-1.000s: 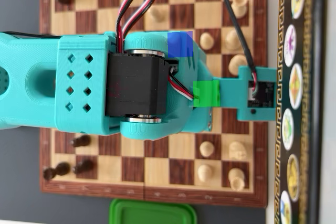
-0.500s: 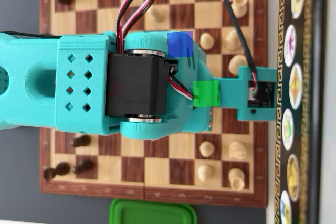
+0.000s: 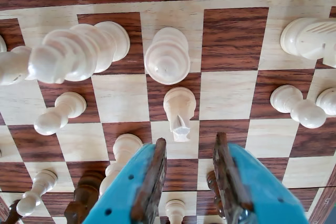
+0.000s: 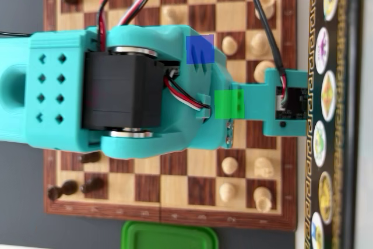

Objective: Play chess

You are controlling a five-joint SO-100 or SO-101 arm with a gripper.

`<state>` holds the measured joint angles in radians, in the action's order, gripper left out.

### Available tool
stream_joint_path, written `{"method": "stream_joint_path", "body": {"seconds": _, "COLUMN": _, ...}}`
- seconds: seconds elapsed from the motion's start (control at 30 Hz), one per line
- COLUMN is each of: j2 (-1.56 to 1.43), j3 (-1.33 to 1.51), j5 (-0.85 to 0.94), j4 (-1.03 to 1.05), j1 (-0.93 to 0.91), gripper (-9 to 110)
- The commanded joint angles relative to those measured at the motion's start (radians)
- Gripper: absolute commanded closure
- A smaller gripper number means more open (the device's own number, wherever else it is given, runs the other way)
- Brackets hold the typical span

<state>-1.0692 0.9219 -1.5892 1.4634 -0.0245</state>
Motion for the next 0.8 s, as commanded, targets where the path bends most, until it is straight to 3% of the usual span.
{"method": "stream_joint_path", "body": {"seconds": 0.0, "j2": -0.104, "j3": 0.025, "j5": 0.008, "j4": 0.002, "j1": -0.008, "gripper": 87}}
{"method": "stream_joint_path", "body": {"seconds": 0.77, "j2": -0.750, "j3": 0.583, "j5": 0.003, "j4": -0.008, "j1": -0.058, "gripper": 87}}
